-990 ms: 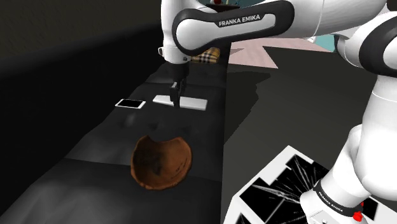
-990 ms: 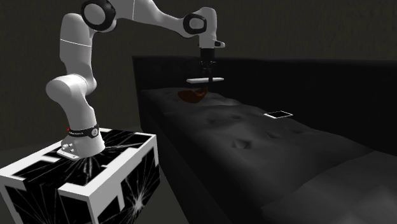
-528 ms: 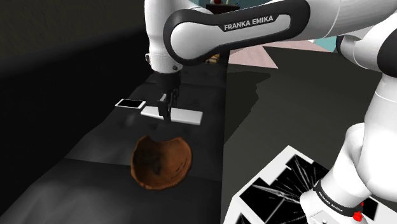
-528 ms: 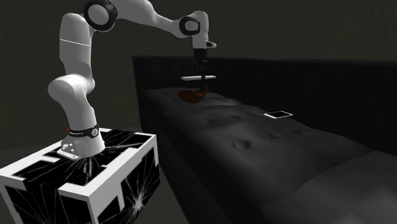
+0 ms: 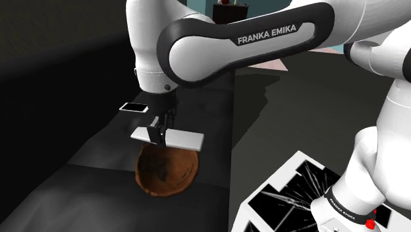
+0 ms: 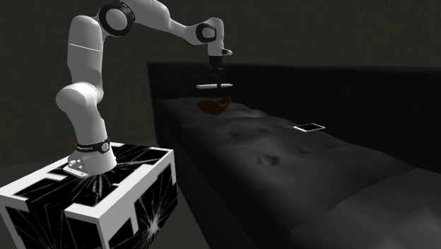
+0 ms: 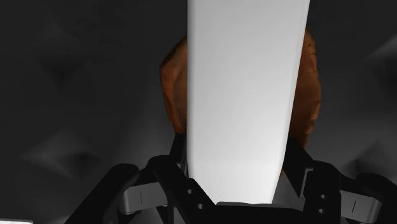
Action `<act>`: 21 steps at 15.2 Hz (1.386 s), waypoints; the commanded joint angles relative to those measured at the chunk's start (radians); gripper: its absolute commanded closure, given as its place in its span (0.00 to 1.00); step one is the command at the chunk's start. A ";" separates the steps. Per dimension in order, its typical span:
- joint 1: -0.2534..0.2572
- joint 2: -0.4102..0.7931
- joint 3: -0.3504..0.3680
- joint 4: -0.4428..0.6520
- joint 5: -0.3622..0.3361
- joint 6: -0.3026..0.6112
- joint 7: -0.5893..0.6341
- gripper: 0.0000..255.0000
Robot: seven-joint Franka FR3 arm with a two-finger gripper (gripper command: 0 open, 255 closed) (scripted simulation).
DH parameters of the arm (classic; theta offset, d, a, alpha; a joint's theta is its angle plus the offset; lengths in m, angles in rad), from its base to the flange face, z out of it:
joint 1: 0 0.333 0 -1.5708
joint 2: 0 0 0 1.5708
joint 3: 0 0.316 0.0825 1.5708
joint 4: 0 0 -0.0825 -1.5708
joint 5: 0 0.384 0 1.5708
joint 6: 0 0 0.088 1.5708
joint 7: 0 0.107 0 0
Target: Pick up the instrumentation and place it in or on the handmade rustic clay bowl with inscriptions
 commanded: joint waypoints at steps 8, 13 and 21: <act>0.003 0.023 -0.002 -0.088 -0.010 0.110 0.013 1.00; 0.003 0.034 -0.003 -0.123 -0.015 0.155 0.017 1.00; 0.004 0.036 -0.003 -0.120 -0.015 0.154 0.018 0.00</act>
